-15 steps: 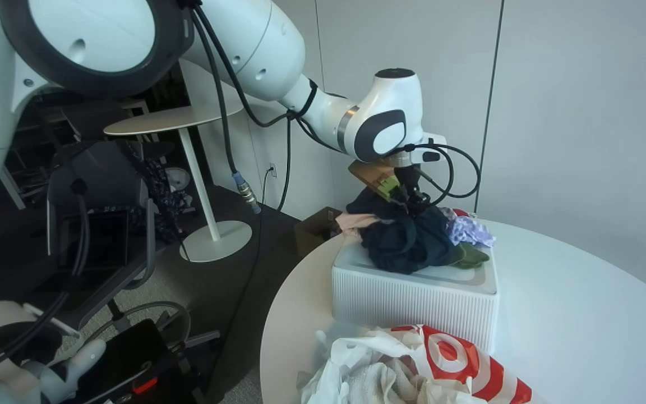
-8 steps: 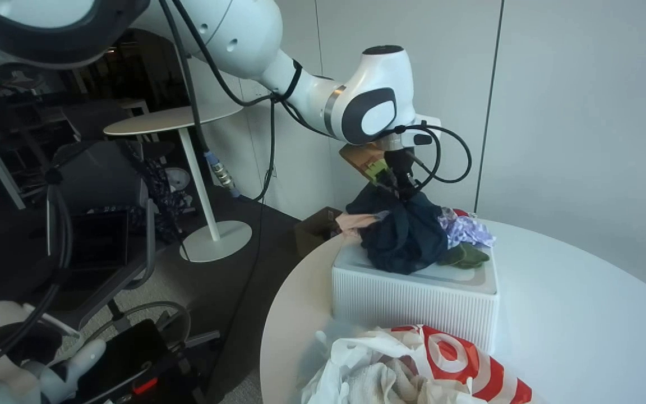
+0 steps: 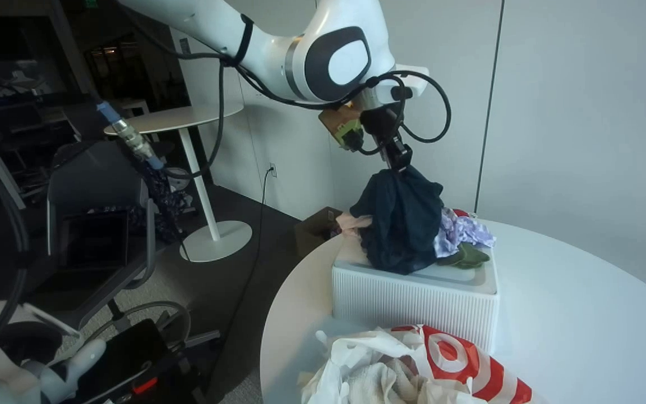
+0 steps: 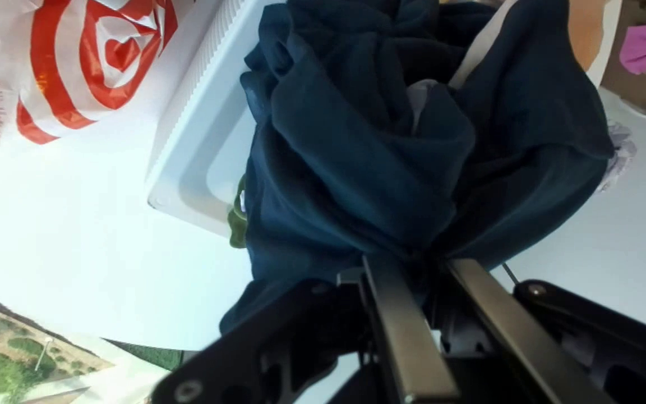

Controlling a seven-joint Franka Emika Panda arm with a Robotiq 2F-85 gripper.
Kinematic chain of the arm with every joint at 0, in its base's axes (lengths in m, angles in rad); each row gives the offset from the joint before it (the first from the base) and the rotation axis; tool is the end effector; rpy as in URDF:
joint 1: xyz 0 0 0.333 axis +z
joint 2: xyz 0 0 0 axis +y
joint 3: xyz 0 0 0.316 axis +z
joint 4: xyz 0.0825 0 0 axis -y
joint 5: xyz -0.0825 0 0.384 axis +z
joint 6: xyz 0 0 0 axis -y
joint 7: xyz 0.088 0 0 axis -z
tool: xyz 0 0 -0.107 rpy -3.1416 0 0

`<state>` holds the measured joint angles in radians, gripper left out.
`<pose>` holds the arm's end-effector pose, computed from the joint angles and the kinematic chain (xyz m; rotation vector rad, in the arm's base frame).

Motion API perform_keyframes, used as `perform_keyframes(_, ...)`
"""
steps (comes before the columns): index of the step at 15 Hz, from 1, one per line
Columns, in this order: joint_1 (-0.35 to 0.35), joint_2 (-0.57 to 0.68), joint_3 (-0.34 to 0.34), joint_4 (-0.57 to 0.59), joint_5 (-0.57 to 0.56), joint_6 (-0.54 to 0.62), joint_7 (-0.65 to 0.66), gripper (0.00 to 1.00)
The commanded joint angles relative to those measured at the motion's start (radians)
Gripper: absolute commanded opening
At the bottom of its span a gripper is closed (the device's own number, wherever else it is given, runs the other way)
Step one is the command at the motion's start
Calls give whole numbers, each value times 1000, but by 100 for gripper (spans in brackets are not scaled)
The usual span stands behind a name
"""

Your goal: Put some of the items on the white basket inside the plastic bag

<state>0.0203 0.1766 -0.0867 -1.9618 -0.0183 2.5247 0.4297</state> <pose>0.6254 -0.0391 0.4271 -2.9554 0.7215 -0.5939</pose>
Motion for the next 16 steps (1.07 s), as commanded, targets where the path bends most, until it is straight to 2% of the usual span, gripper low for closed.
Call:
perform_keyframes(1,11,-177,-30,-147,-132,81,166,8)
perform_keyframes(4,-20,-250,-13,-190,-255,94,297,7)
perform_keyframes(7,-42,-229,15,-186,-285,71,318,6)
perform_keyframes(12,-19,-77,42,-118,-347,114,295,8)
perform_keyframes(16,32,45,22,-33,-464,168,314,8)
